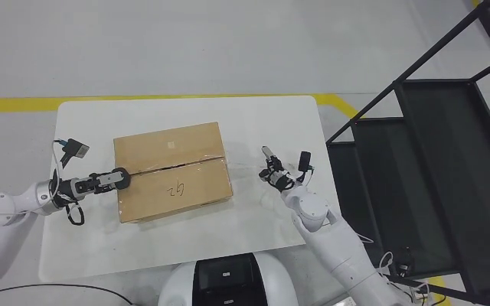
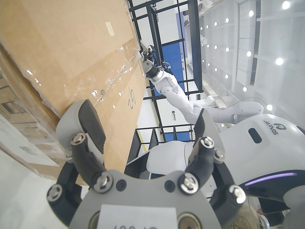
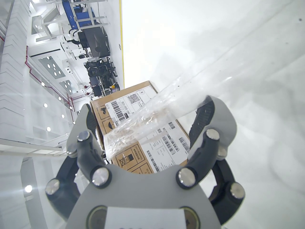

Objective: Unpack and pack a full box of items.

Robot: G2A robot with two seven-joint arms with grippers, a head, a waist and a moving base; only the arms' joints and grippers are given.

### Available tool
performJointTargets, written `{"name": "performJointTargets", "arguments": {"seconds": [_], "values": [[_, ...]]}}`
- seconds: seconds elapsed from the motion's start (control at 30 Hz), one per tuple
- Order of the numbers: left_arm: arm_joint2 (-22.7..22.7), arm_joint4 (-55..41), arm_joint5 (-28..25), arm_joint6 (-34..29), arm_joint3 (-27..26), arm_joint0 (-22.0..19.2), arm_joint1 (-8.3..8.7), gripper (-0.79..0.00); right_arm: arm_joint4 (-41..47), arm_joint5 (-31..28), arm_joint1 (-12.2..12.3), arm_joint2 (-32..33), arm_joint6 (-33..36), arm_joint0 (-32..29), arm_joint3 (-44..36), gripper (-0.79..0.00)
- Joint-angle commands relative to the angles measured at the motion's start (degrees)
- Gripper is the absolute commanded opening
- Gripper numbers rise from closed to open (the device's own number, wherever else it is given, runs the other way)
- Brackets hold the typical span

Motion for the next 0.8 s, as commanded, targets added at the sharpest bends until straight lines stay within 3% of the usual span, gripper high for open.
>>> {"name": "performJointTargets", "arguments": {"seconds": [0.0, 0.03, 0.53, 0.77], "values": [[0.00, 0.00, 0.00, 0.00, 0.00, 0.00, 0.00, 0.000, 0.01, -0.62, -0.06, 0.29, -0.46, -0.10, -0.01, -0.748], [0.00, 0.00, 0.00, 0.00, 0.00, 0.00, 0.00, 0.000, -0.07, -0.82, -0.08, 0.39, -0.51, -0.13, 0.04, -0.785], [0.00, 0.00, 0.00, 0.00, 0.00, 0.00, 0.00, 0.000, 0.85, -2.87, -0.61, 1.68, -0.42, 0.96, 1.04, -0.785], [0.00, 0.00, 0.00, 0.00, 0.00, 0.00, 0.00, 0.000, -1.39, -7.02, -0.64, 3.09, 0.50, 3.59, -2.41, -0.785]]}}
